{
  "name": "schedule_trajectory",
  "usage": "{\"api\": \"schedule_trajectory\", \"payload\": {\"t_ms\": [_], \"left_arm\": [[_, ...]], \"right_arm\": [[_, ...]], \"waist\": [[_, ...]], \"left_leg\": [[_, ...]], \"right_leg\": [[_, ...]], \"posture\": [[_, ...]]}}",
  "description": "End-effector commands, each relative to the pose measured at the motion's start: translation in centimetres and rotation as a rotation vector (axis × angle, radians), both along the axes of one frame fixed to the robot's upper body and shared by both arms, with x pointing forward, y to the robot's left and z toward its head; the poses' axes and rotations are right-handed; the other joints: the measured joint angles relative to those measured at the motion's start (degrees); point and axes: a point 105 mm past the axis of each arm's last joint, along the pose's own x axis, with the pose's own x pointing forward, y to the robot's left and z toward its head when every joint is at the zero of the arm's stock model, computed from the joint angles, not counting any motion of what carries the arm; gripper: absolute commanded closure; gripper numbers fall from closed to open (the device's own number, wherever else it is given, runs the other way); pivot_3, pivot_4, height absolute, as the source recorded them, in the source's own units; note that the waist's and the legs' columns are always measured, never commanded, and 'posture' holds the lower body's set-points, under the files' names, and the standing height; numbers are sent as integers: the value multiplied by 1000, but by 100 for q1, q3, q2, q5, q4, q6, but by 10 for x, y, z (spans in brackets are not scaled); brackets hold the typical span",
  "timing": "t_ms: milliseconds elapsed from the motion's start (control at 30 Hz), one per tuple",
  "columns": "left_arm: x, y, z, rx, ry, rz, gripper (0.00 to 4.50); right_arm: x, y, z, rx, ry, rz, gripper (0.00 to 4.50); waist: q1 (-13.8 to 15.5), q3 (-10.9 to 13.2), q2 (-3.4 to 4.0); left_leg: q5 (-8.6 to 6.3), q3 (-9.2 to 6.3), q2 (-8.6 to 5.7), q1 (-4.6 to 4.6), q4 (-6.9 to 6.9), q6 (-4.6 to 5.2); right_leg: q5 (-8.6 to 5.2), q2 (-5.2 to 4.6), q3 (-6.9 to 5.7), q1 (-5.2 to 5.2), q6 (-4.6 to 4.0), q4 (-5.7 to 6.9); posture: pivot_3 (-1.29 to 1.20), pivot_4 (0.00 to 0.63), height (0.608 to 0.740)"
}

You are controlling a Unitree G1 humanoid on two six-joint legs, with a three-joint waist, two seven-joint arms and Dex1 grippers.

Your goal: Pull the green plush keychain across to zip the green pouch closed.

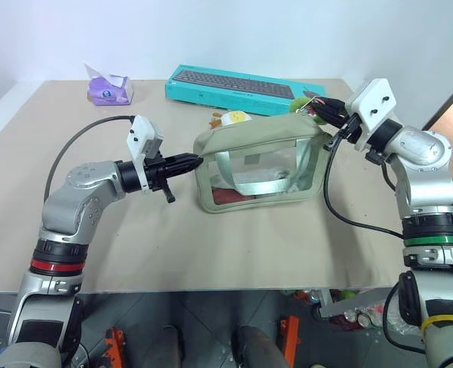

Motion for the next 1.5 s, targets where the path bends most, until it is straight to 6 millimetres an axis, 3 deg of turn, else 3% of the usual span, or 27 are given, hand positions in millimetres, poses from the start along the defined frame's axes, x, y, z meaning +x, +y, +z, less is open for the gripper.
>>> {"api": "schedule_trajectory", "payload": {"t_ms": [33, 267, 433, 600, 1000, 1233, 1333, 1433, 1467, 1500], "left_arm": [[1, 11, 4, 38, -35, 24, 4500], [2, 10, 8, 40, -62, 30, 4500], [3, 8, 14, 36, -94, 41, 4500], [1, 1, 20, 25, -115, 40, 4500], [1, 0, 22, 0, -117, 64, 4500], [2, -4, 22, -13, -106, 74, 4500], [2, -3, 20, -9, -98, 72, 4500], [1, -2, 21, -37, -68, 63, 4500], [0, -2, 22, -36, -70, 55, 3786], [0, -2, 22, -37, -74, 53, 3418]], "right_arm": [[-12, -33, 27, 54, -101, -108, 4469], [-13, -67, 5, 95, -46, -247, 4469], [-14, -83, -26, 110, 18, -347, 4469], [-18, -68, -65, 154, 99, -337, 4469], [-27, -47, -136, 134, 228, -335, 4469], [-25, -48, -144, 138, 235, -340, 4469], [-26, -47, -134, 200, 225, -312, 4469], [-31, -51, -105, 330, 172, -279, 4469], [-34, -51, -96, 354, 155, -262, 3868], [-37, -51, -88, 374, 142, -248, 3521]], "waist": [[3, 0, 0], [1, 0, 0], [0, 0, 0], [-7, 0, 0], [-11, -1, -1], [-10, -2, -1], [-10, -2, -1], [-9, -2, 0], [-8, -1, 0], [-7, -1, 0]], "left_leg": [[0, 1, -2, -1, 0, 0], [0, 3, -7, 0, 2, 0], [0, 2, -8, 0, 2, 0], [0, 1, -5, 3, 4, 0], [1, 1, -4, 8, 8, -1], [2, 1, -5, 9, 11, -1], [2, 0, -5, 10, 10, -1], [2, 0, -5, 9, 10, -1], [2, 0, -5, 8, 10, -1], [2, 1, -6, 7, 10, -1]], "right_leg": [[-1, -1, 1, -1, 1, 0], [-2, -6, 4, 2, 4, -1], [-3, -6, 4, 4, 6, -1], [-3, -3, 5, 6, 6, -1], [-3, 0, 8, 11, 13, 0], [-3, 0, 10, 13, 15, 0], [-2, 0, 9, 14, 15, 0], [-2, 0, 9, 14, 15, 0], [-2, 0, 9, 14, 14, 0], [-2, -2, 10, 13, 14, 0]], "posture": [[0, 150, 740], [0, 150, 740], [0, 150, 740], [0, 150, 740], [0, 150, 740], [0, 150, 740], [0, 150, 740], [0, 150, 740], [0, 150, 740], [0, 150, 740]]}}
